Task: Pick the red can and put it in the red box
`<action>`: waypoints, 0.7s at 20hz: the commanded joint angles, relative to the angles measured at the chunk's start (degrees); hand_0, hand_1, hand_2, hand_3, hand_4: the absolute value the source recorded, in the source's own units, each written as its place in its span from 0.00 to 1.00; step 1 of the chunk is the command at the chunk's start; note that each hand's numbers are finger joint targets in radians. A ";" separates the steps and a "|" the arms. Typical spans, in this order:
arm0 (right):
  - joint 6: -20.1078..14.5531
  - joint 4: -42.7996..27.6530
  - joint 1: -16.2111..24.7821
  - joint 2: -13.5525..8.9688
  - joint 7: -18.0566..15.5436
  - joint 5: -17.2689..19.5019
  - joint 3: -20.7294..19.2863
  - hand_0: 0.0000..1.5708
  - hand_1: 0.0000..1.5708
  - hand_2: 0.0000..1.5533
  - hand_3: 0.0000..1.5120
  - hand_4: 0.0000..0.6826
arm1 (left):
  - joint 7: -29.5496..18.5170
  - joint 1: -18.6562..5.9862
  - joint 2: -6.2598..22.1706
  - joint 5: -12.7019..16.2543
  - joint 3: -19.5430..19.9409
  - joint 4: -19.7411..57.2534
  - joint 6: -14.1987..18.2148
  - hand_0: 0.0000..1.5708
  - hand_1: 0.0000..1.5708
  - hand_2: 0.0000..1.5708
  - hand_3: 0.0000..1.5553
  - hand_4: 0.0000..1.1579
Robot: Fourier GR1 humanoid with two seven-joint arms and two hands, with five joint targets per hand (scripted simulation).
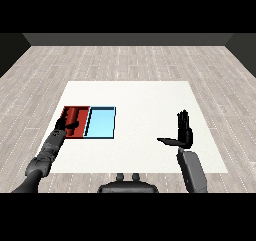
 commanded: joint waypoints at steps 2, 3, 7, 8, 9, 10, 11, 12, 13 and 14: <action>1.41 -2.70 1.39 -0.19 -0.38 -1.49 -0.57 0.00 0.00 0.00 0.00 0.00 | 5.50 -3.13 0.49 -6.68 -5.97 5.03 -1.55 0.00 0.00 0.00 0.00 0.28; 0.85 -1.88 -0.70 0.23 0.40 -0.54 0.27 0.00 0.00 0.00 0.00 0.00 | 4.09 -1.54 0.43 -5.65 -4.91 5.50 -3.08 0.00 0.00 0.00 0.00 0.00; 0.70 -2.39 -1.00 0.39 1.73 -0.28 0.61 0.00 0.00 0.00 0.00 0.00 | 9.29 -5.19 2.86 -5.75 -4.77 6.46 -6.97 0.00 0.00 0.00 0.00 0.00; 2.09 -2.23 0.68 0.85 -0.74 -1.33 0.14 0.00 0.00 0.00 0.00 0.00 | 8.24 -4.21 2.47 -3.68 -2.67 5.76 -5.13 0.00 0.00 0.00 0.00 0.00; 2.85 -4.64 1.30 -0.97 1.87 -1.89 -0.41 0.00 0.00 0.00 0.00 0.00 | 8.13 -3.65 1.53 -3.57 -2.51 5.38 -3.75 0.00 0.00 0.00 0.00 0.00; 2.35 -2.44 0.68 0.35 -0.51 -1.27 -0.22 0.00 0.00 0.00 0.00 0.00 | 8.34 -3.95 -0.15 -3.32 -2.22 5.20 -1.48 0.00 0.00 0.00 0.00 0.00; 2.74 -1.69 -0.03 0.05 -0.32 -1.08 -0.17 0.00 0.00 0.00 0.00 0.00 | 4.61 -2.68 0.60 -0.80 0.30 3.34 -0.77 0.00 0.00 0.00 0.00 0.00; 3.80 -2.21 2.55 -0.14 -2.60 -1.75 -0.79 0.00 0.00 0.00 0.00 0.00 | -2.18 0.94 1.01 1.46 2.57 1.31 1.42 0.00 0.00 0.00 0.00 0.00; 4.07 -1.46 1.63 -1.03 -3.16 -1.41 -1.41 0.00 0.00 0.00 0.00 0.00 | -3.99 -0.46 0.28 3.40 4.61 -0.89 5.38 0.00 0.00 0.00 0.00 0.00; 3.18 -3.23 2.33 -0.12 -1.66 -1.39 -0.51 0.00 0.00 0.00 0.00 0.00 | -7.49 0.14 0.43 5.33 6.56 -2.73 4.38 0.00 0.00 0.00 0.00 0.00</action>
